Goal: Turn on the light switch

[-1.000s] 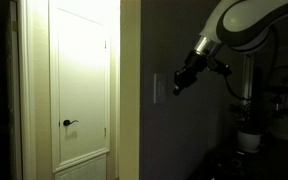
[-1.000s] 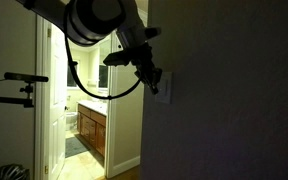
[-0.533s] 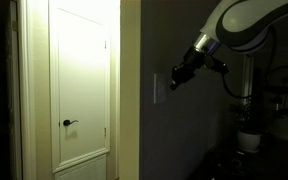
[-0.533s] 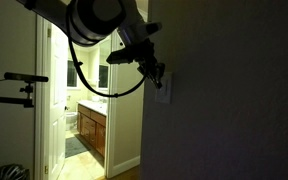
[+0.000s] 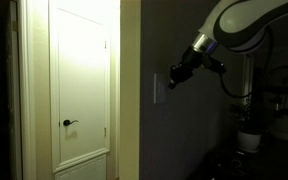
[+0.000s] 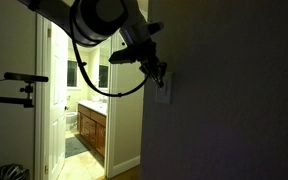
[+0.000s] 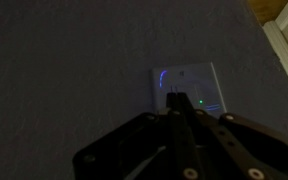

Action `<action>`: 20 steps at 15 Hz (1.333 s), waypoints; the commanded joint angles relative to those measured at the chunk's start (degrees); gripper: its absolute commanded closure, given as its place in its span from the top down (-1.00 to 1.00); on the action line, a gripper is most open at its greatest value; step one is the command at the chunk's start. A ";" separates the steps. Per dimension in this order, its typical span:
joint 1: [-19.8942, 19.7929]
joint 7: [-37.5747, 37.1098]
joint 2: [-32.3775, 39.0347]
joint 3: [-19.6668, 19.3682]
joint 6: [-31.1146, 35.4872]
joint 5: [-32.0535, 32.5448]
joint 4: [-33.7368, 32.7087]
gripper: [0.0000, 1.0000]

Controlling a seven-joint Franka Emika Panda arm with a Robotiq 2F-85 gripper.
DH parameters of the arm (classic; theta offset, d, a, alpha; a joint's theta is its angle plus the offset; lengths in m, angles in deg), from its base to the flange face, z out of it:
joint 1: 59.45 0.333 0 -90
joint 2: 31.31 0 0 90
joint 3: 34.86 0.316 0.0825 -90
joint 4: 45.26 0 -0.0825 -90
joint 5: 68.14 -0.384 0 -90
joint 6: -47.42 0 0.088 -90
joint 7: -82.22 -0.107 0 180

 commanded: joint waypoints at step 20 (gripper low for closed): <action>0.06 0.05 5.77 -0.58 3.18 -1.95 -5.65 -0.88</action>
